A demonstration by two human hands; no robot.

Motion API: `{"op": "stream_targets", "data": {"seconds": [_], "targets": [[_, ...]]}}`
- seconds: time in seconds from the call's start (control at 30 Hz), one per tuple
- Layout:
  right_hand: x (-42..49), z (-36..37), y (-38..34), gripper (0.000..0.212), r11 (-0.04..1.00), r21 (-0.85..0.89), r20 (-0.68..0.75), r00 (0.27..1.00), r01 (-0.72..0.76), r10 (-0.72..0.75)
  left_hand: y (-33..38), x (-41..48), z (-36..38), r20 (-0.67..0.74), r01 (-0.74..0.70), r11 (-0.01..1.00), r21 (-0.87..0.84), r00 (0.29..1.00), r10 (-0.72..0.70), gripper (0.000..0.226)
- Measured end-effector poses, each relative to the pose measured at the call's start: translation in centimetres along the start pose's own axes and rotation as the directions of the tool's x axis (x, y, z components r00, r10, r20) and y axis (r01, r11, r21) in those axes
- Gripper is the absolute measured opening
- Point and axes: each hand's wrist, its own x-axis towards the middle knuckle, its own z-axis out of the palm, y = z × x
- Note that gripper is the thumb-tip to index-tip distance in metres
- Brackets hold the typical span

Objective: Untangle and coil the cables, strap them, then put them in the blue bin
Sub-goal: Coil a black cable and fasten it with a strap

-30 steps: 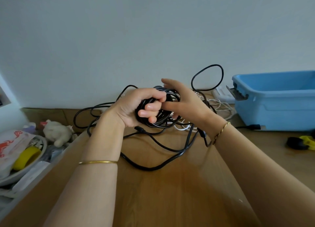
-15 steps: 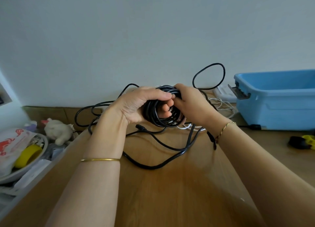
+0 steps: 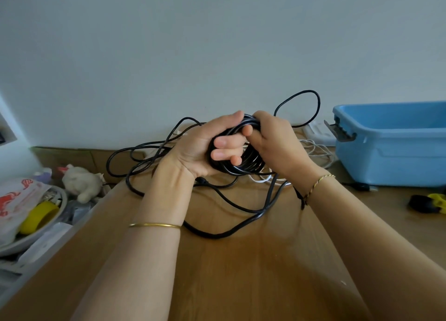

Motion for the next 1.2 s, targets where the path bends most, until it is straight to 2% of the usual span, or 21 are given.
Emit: {"op": "stream_targets", "data": {"seconds": [0.13, 0.27, 0.33, 0.43, 0.53, 0.6, 0.67, 0.73, 0.8, 0.87, 1.03, 1.13, 1.2], "targets": [[-0.3, 0.3, 0.5, 0.023, 0.979, 0.193, 0.021, 0.998, -0.06, 0.057, 0.7, 0.2, 0.3, -0.18, 0.053, 0.998, -0.032, 0.982, -0.057, 0.026], [-0.5, 0.2, 0.7, 0.017, 0.89, 0.443, 0.01, 0.994, -0.106, 0.113, 1.1, -0.4, -1.1, -0.34, 0.045, 0.99, -0.13, 0.936, -0.088, 0.024], [-0.3, 0.0, 0.8, 0.017, 0.86, 0.493, -0.006, 0.988, -0.129, 0.152, 1.1, -0.5, -1.7, -0.412, 0.03, 0.992, -0.123, 0.908, -0.079, 0.028], [0.1, -0.5, 1.4, 0.039, 0.879, 0.445, -0.017, 0.979, -0.174, 0.203, 1.1, -0.3, -1.9, -0.471, -0.011, 0.992, -0.122, 0.881, -0.048, 0.029], [0.6, -1.4, 2.7, 0.041, 0.895, 0.379, -0.08, 0.955, -0.236, 0.285, 1.3, -0.5, -2.1, -0.48, -0.054, 0.992, -0.114, 0.877, -0.008, 0.028], [0.8, -1.6, 3.6, 0.039, 0.95, 0.193, -0.176, 0.944, -0.243, 0.278, 1.4, -0.7, -2.0, -0.457, -0.07, 0.993, -0.097, 0.89, 0.018, 0.024], [0.5, -1.4, 3.9, 0.041, 0.962, -0.079, -0.224, 0.946, -0.26, 0.237, 1.4, -0.6, -1.7, -0.437, -0.078, 0.993, -0.086, 0.899, 0.033, 0.021], [0.1, -1.1, 3.9, 0.043, 0.9, -0.324, -0.21, 0.95, -0.291, 0.232, 1.4, -0.4, -1.3, -0.435, -0.09, 0.991, -0.1, 0.9, 0.038, 0.02], [-0.2, -0.9, 3.8, 0.043, 0.844, -0.455, -0.18, 0.957, -0.284, 0.226, 1.4, -0.1, -1.1, -0.459, -0.104, 0.988, -0.119, 0.888, 0.038, 0.023], [-0.2, -0.7, 3.5, 0.039, 0.847, -0.489, -0.146, 0.977, -0.21, 0.158, 1.3, 0.0, -1.0, -0.48, -0.103, 0.987, -0.121, 0.877, 0.033, 0.026], [-0.4, 0.2, 2.4, 0.041, 0.92, -0.391, -0.014, 1.0, 0.015, -0.022, 1.3, 0.0, -0.8, -0.462, -0.038, 0.996, -0.083, 0.887, -0.005, 0.028], [-0.3, 0.5, 2.6, 0.02, 0.927, -0.367, -0.062, 0.993, 0.075, -0.105, 1.3, -0.2, -0.9, -0.448, -0.019, 0.995, -0.095, 0.894, -0.025, 0.026], [-0.1, 0.5, 2.7, 0.019, 0.948, -0.314, -0.121, 0.987, 0.058, -0.101, 1.3, -0.3, -0.9, -0.406, -0.009, 0.993, -0.122, 0.913, -0.042, 0.021]]}}
